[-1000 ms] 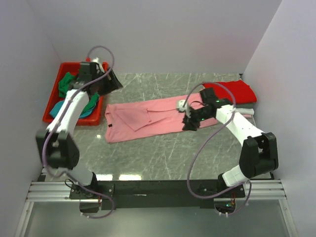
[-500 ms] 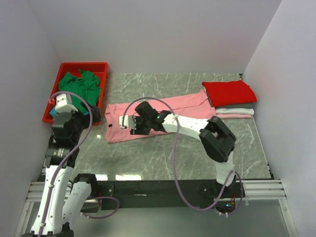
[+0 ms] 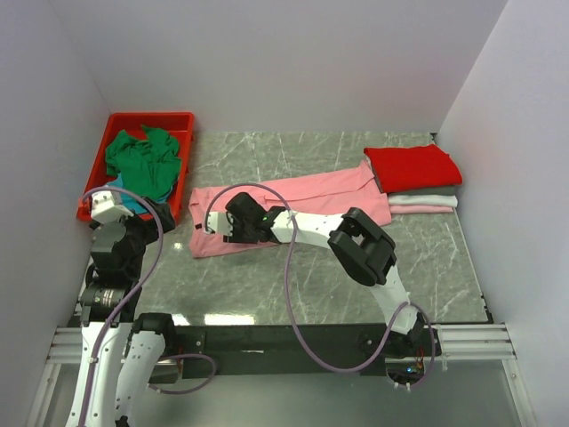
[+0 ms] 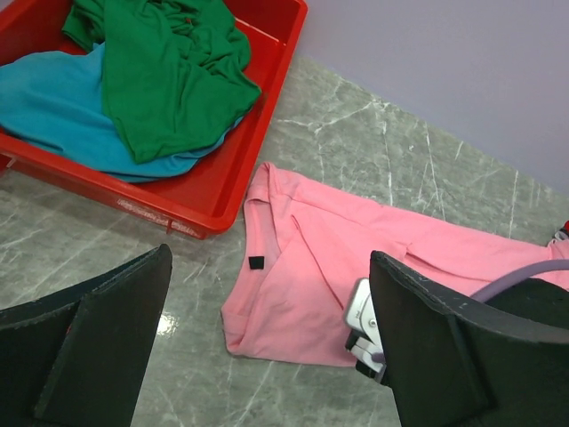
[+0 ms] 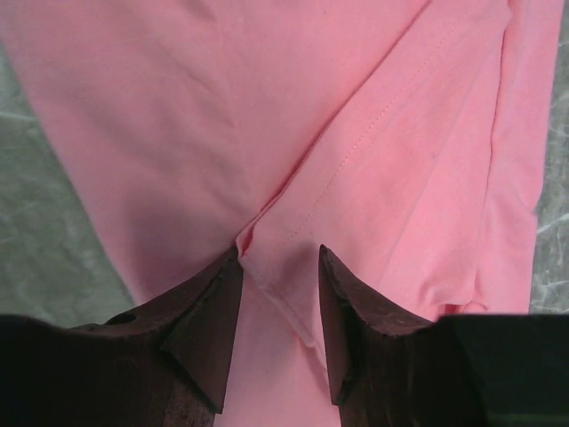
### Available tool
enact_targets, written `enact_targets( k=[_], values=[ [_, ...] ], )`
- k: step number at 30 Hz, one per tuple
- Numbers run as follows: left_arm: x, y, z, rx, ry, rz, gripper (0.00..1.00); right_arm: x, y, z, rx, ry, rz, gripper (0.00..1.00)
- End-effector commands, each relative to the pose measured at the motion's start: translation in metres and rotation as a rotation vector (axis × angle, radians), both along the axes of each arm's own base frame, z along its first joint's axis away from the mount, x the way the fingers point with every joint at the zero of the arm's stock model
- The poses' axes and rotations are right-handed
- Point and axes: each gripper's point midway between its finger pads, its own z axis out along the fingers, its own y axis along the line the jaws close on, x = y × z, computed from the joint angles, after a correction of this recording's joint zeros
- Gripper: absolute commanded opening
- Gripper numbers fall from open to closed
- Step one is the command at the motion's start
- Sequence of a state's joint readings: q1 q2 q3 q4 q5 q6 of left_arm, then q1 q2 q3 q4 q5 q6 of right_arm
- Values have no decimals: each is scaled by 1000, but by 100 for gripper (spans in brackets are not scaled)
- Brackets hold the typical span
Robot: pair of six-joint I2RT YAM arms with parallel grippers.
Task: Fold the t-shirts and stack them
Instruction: Fold the tshirt
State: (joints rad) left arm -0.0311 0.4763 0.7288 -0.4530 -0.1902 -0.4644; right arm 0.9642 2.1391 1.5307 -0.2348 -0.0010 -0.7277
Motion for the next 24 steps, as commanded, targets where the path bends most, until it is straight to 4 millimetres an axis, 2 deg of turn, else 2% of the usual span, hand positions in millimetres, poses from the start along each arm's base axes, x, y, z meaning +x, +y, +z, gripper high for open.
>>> enact_targets(
  k=[1,5,6,8,9,13,16,20,23,24],
  values=[
    [2,4,12,16,-42,15,97,16,16,19,64,-50,-46,46],
    [2,3,12,15,-43,8,97,16,16,19,71,-43,-49,28],
    [2,3,11,15,-40,8,97,16,16,21,74,-46,-55,20],
    [3,3,12,15,-40,8,97,21,16,34,106,-76,-69,13],
    [3,3,11,13,-40,9,97,22,12,34,104,-86,-82,11],
    [3,2,11,12,-37,3,97,36,6,56,164,-109,-144,7],
    [4,1,9,11,-33,1,97,58,-5,72,224,-134,-249,3],
    [4,0,10,8,-33,-6,97,86,-23,79,268,-170,-387,4],
    [4,-1,9,6,-32,-9,97,104,-40,78,289,-171,-498,28],
    [4,-1,8,5,-29,-10,97,107,-43,78,291,-162,-513,28]
  ],
)
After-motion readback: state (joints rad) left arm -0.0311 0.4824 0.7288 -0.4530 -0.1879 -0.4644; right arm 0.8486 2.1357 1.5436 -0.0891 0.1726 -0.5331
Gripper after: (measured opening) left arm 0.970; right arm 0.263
